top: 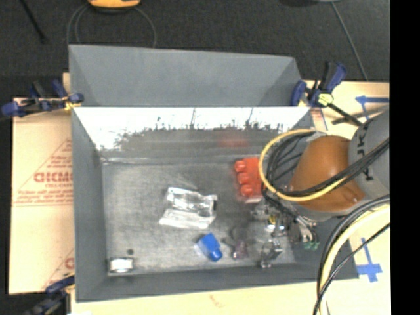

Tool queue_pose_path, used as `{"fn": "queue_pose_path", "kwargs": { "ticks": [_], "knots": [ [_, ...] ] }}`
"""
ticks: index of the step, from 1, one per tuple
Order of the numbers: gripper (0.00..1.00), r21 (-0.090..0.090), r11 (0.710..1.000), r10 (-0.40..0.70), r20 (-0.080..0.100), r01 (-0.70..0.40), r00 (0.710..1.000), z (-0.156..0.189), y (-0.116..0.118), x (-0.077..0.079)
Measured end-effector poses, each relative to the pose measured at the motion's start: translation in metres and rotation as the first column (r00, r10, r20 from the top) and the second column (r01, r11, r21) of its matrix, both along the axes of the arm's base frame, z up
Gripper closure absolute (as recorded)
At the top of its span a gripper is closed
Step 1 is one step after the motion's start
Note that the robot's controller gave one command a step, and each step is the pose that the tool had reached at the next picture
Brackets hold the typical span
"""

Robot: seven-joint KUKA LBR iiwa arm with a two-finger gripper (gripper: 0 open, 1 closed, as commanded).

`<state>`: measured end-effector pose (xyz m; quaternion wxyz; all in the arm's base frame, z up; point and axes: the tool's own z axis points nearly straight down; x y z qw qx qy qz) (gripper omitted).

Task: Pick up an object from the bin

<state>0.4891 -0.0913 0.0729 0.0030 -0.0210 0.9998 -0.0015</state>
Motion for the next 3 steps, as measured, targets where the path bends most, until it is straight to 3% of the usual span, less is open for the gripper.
{"fn": "queue_pose_path", "kwargs": {
  "ticks": [1,2,3],
  "knots": [
    [1.0,-0.001,1.0,0.002,0.003,-0.002,1.0,0.0015,-0.0001,0.001],
    [0.0,0.0,1.0,0.002,0.0,-0.002,1.0,0.0,0.0,0.0001],
    [1.0,-0.001,1.0,0.005,0.003,-0.005,1.0,0.0014,-0.0001,0.0009]
  ]
}}
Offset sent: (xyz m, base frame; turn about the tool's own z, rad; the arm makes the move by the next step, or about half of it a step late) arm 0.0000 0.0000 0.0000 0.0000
